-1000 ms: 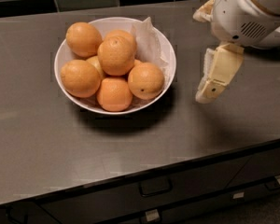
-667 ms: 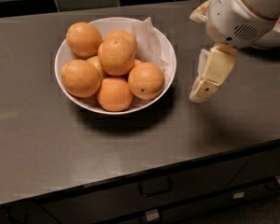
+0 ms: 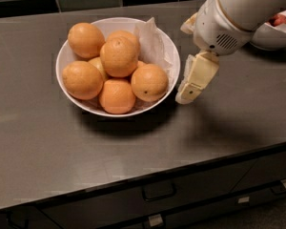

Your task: Pick orange from white bowl

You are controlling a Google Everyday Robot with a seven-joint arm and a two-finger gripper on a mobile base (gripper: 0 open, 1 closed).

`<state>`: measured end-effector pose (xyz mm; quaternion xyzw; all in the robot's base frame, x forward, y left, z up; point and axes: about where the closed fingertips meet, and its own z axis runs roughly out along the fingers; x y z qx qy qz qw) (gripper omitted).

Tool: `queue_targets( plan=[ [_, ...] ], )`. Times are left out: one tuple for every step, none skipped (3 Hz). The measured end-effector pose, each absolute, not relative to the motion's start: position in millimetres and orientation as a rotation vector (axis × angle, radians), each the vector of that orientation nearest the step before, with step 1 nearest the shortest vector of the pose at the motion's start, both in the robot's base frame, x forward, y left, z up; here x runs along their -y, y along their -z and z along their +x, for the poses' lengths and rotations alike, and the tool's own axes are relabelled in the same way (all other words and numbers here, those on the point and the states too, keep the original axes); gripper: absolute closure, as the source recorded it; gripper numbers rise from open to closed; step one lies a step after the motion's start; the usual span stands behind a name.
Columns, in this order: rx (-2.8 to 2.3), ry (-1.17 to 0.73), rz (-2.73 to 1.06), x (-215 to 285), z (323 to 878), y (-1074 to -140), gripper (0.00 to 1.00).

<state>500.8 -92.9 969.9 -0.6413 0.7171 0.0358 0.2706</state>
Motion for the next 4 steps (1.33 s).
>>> queue_targets(
  plan=[
    [-1.932,-0.097,-1.728,92.7,500.8,-969.7,0.00],
    [-1.920,-0.111,-1.731,83.8,498.2,-967.7,0.00],
    [-1.905,-0.145,-1.719,65.4,492.1,-962.7,0.12],
    [-1.903,-0.186,-1.679,47.4,494.7,-952.4,0.18]
  ],
)
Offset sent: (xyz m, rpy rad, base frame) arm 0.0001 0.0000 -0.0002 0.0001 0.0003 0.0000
